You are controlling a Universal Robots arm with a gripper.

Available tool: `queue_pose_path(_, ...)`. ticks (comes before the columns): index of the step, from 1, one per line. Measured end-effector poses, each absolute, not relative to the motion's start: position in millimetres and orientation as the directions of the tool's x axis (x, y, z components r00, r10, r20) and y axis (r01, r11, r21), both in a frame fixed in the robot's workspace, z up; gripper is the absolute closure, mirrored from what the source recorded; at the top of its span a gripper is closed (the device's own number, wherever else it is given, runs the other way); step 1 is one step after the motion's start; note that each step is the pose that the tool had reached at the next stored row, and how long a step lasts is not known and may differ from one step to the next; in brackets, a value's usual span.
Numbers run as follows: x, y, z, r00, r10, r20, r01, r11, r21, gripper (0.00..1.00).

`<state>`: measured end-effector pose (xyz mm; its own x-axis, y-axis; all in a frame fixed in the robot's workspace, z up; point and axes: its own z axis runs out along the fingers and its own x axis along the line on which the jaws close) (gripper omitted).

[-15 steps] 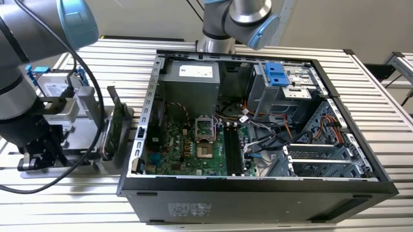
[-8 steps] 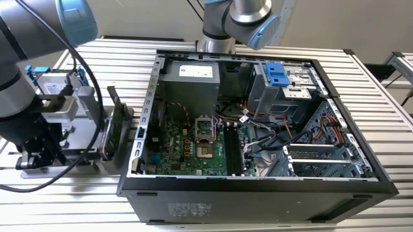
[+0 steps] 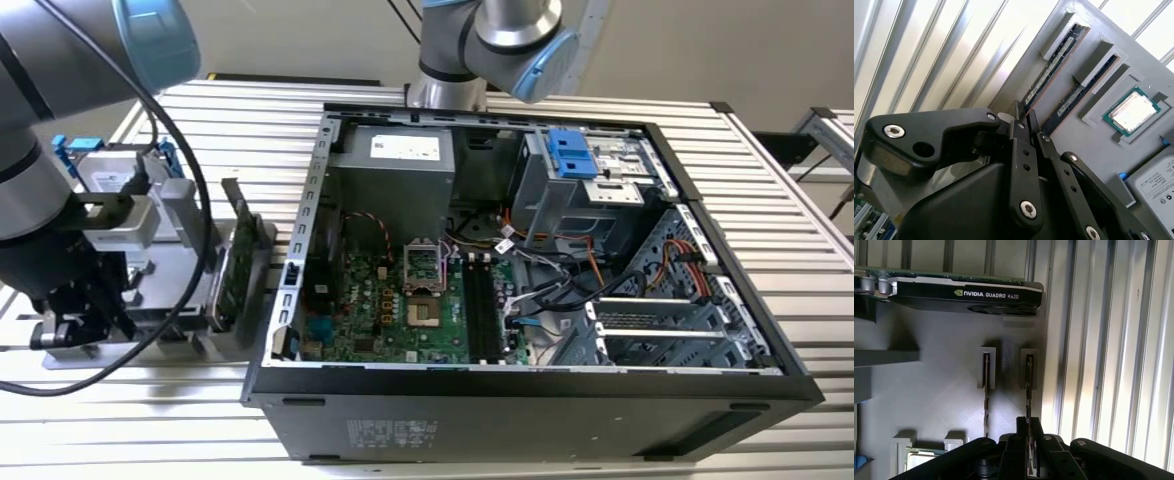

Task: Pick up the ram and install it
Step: 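Pick up the ram and move it above insertion slot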

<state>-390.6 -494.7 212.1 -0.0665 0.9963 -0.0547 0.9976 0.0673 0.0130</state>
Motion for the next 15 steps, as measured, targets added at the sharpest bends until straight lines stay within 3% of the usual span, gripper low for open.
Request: queue_pose_path(15,-390.7,-494.8,217.8,-0.067,0.996,-0.055,0.998,0.067,0.013,1.0)
